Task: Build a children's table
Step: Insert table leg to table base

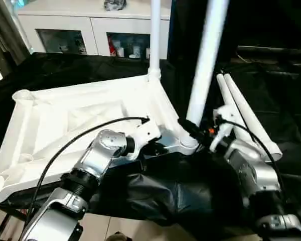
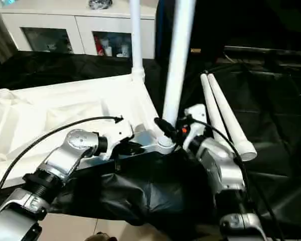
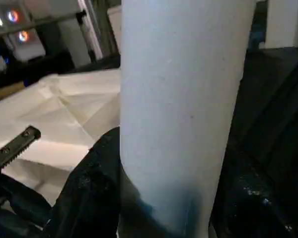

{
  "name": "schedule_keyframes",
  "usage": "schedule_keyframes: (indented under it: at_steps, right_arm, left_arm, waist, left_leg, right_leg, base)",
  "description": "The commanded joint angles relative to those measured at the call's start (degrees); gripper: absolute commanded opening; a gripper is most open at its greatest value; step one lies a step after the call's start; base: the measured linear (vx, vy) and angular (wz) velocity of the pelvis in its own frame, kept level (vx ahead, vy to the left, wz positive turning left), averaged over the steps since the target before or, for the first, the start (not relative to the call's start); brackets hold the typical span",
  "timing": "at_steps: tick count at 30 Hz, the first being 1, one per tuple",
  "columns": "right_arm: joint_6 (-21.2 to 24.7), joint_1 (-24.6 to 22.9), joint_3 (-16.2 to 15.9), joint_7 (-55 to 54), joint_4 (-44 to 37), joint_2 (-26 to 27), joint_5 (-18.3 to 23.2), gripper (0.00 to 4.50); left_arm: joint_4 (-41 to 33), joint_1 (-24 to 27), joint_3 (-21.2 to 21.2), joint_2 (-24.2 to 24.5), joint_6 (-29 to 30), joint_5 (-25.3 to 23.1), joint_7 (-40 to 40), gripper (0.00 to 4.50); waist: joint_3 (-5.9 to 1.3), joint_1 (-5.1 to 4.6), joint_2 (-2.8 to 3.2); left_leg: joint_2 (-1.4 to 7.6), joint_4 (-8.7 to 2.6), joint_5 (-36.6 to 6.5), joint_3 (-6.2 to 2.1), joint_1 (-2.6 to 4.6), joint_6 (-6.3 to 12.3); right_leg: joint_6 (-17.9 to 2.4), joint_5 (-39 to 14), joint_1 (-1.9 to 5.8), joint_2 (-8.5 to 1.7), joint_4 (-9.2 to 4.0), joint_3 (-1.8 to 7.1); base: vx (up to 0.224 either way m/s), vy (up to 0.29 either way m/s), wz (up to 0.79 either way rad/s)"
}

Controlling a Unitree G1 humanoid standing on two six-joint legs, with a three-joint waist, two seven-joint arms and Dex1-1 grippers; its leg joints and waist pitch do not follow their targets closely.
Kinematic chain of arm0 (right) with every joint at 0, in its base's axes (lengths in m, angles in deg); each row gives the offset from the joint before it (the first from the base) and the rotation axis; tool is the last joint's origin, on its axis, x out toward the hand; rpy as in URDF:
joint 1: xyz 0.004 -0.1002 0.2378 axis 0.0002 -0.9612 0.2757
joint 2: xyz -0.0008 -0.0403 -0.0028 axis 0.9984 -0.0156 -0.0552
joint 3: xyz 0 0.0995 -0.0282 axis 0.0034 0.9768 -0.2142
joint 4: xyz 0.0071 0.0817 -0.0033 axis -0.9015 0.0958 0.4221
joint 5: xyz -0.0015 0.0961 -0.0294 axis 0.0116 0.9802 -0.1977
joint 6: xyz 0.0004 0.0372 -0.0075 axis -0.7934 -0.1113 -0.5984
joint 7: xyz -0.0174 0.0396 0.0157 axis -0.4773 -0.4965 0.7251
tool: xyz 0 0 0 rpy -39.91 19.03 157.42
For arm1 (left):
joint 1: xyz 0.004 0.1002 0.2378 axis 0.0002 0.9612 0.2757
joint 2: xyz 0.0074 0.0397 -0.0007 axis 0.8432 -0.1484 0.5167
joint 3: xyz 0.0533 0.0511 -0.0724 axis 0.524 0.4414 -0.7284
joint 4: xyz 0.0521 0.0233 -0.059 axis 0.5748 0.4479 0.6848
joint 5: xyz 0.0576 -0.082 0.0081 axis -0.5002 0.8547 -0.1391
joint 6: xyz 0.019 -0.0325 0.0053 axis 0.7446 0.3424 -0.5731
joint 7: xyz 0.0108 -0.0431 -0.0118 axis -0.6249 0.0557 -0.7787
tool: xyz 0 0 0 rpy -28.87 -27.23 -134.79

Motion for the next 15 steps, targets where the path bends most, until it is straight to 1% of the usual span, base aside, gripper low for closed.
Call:
schedule_keyframes:
  at_steps: [1, 2, 3, 4, 5, 7, 8, 9, 11, 12, 13, 15]
  right_arm:
    - [0.67, -5.41, 0.74, -1.13, 3.44, -0.18, -0.78, 1.91]
    - [0.66, -5.44, 0.75, -1.13, 3.43, -0.17, -0.77, 1.91]
    - [-0.17, -6.5, 1.39, -1.37, 3.28, -0.19, -0.59, 1.91]
    - [-0.33, -6.69, 1.53, -1.41, 3.25, -0.19, -0.56, 1.91]
    - [-0.5, -6.96, 1.69, -1.4, 3.2, -0.25, -0.55, 1.91]
    - [-0.95, -7.91, 1.93, -1.2, 2.88, -0.76, -0.5, 1.91]
    - [-1.2, -8.73, 1.96, -0.99, 2.21, -1.3, -0.58, 1.91]
    - [-1.25, -9.13, 1.97, -0.89, 1.76, -1.55, -0.63, 1.91]
    - [-1.39, -9.51, 1.93, -0.84, 1.3, -1.82, -0.77, 1.91]
    - [-1.55, -9.8, 1.85, -0.69, 0.93, -2.18, -0.89, 1.91]
    - [-1.93, -10.46, 1.55, -0.42, -0.16, -3.2, -1.16, 1.91]
    - [-1.86, -10.94, 1.43, 0.03, -1.15, -3.94, -1.09, 1.91]
  left_arm:
    - [-0.09, -1.35, -0.82, 1.08, 0.14, 0.25, -0.29, 0.0]
    - [-0.08, -1.36, -0.82, 1.09, 0.13, 0.25, -0.29, 0.0]
    - [0.31, -1.61, -0.78, 1.11, 0.1, 0.19, -0.37, 0.0]
    - [0.41, -1.67, -0.76, 1.11, 0.08, 0.18, -0.38, 0.0]
    - [0.57, -1.76, -0.74, 1.11, 0.03, 0.14, -0.42, 0.0]
    - [1.13, -2.06, -0.64, 1.11, -0.17, 0.01, -0.55, 0.0]
    - [1.43, -2.25, -0.57, 1.12, -0.26, -0.07, -0.63, 0.0]
    - [1.53, -2.33, -0.55, 1.12, -0.28, -0.09, -0.65, 0.0]
    - [1.62, -2.4, -0.53, 1.12, -0.29, -0.09, -0.67, 0.0]
    - [1.82, -2.54, -0.53, 1.1, -0.36, -0.11, -0.77, 0.0]
    - [2.2, -2.77, -0.43, 1.15, -0.57, -0.11, -0.96, 0.0]
    - [2.46, -2.89, -0.4, 1.15, -0.69, -0.12, -1.31, 0.0]
  waist:
    - [-3.73, 0.32, 0.17]
    - [-3.74, 0.42, 0.49]
    - [-3.68, 0.46, 0.62]
    - [-3.67, 0.46, 0.48]
    - [-3.53, 0.58, 0.58]
    - [-3.38, 0.52, 0.54]
    - [-3.36, 0.5, 0.63]
    - [-3.31, 0.52, 0.48]
    - [-3.31, 0.51, 0.44]
    - [-3.17, 0.39, 0.21]
    - [-3.12, 0.44, 0.22]
    - [-3.19, 0.52, 0.24]
  left_leg:
    - [3.56, -4.45, -17.0, -1.54, 1.23, 1.53]
    - [3.52, -4.45, -17.4, -1.63, 1.24, 1.34]
    - [3.54, -4.57, -18.46, -1.69, 1.33, 0.96]
    - [3.53, -4.6, -18.78, -1.63, 1.34, 0.9]
    - [3.52, -4.74, -20.19, -1.76, 1.45, 0.43]
    - [3.53, -4.92, -21.77, -1.84, 1.63, -0.06]
    - [3.5, -4.93, -22.15, -1.86, 1.69, -0.21]
    - [3.47, -5.06, -22.62, -1.91, 1.72, -0.26]
    - [3.46, -5.09, -22.67, -1.91, 1.71, -0.21]
    - [3.48, -5.17, -23.28, -1.93, 1.82, -0.18]
    - [3.43, -5.17, -23.6, -2.02, 1.93, -0.18]
    - [3.5, -5.15, -23.13, -2.02, 1.93, -0.07]
  right_leg:
    - [-11.36, -16.74, 2.81, -4.87, -4.49, 2.56]
    - [-11.27, -17.26, 2.83, -4.92, -4.48, 2.56]
    - [-11.03, -18.36, 2.75, -4.84, -4.59, 2.53]
    - [-10.8, -18.74, 2.76, -4.83, -4.76, 2.56]
    - [-10.35, -20.43, 2.71, -4.88, -4.88, 2.55]
    - [-9.99, -21.92, 2.67, -4.89, -5.09, 2.56]
    - [-9.86, -22.33, 2.67, -4.91, -5.14, 2.58]
    - [-9.41, -23.01, 2.81, -4.94, -5.32, 2.63]
    - [-9.3, -23.22, 2.82, -4.99, -5.37, 2.65]
    - [-9.1, -24.56, 2.7, -4.97, -5.54, 2.6]
    - [-8.21, -27.37, 2.68, -5.11, -5.77, 2.56]
    - [-7.84, -27.46, 2.52, -5.11, -5.87, 2.69]
  base:
    - [0.0, 0.0, 0.0]
    - [0.0, 0.0, 0.0]
    - [0.0, 0.0, 0.0]
    - [0.0, 0.0, 0.0]
    - [0.0, 0.0, 0.0]
    - [0.0, 0.0, 0.0]
    - [0.0, 0.0, 0.0]
    - [0.0, 0.0, 0.0]
    - [0.0, 0.0, 0.0]
    - [0.0, 0.0, 0.0]
    - [0.0, 0.0, 0.0]
    - [0.0, 0.0, 0.0]
